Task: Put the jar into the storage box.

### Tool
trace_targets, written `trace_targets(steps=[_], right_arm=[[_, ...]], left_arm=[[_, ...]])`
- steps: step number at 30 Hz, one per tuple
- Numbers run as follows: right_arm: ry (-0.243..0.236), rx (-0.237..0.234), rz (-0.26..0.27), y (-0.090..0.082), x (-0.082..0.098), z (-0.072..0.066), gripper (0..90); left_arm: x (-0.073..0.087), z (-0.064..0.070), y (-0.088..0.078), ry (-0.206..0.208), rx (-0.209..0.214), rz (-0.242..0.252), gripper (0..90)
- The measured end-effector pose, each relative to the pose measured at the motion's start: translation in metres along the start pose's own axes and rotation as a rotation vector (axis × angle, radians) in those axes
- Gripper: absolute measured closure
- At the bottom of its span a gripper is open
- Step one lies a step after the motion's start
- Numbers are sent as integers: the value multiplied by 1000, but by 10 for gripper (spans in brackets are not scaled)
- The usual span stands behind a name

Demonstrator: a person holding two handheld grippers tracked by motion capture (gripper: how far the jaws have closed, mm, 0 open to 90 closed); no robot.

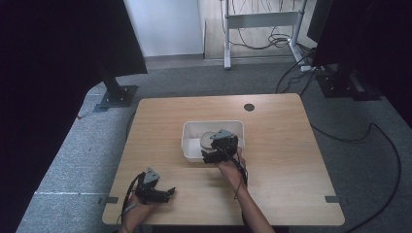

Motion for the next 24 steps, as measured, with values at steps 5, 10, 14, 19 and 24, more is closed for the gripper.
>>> trace_targets(steps=[5, 10, 14, 19, 24], right_arm=[[-23, -16, 3, -7, 4, -1, 37], [-40, -37, 6, -13, 8, -1, 42], [-50, -53, 7, -17, 10, -3, 43], [-67, -61, 8, -24, 12, -3, 35], [-80, -72, 21, -32, 13, -3, 35]], left_arm=[[0, 0, 0, -1, -1, 0, 39], [0, 0, 0, -2, -3, 0, 39], [0, 0, 0, -2, -3, 0, 39], [0, 0, 0, -3, -3, 0, 39], [0, 0, 0, -2, -3, 0, 39]])
Point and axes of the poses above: each handheld gripper's, and its own axes: y roughly forward along the jaws, x roughly out of its underside, z roughly to its right, the point moved 9 cm from there along y, roughly forward along the jaws, and after that the axes turned 13 degrees about -y, right-handed, at the moved point
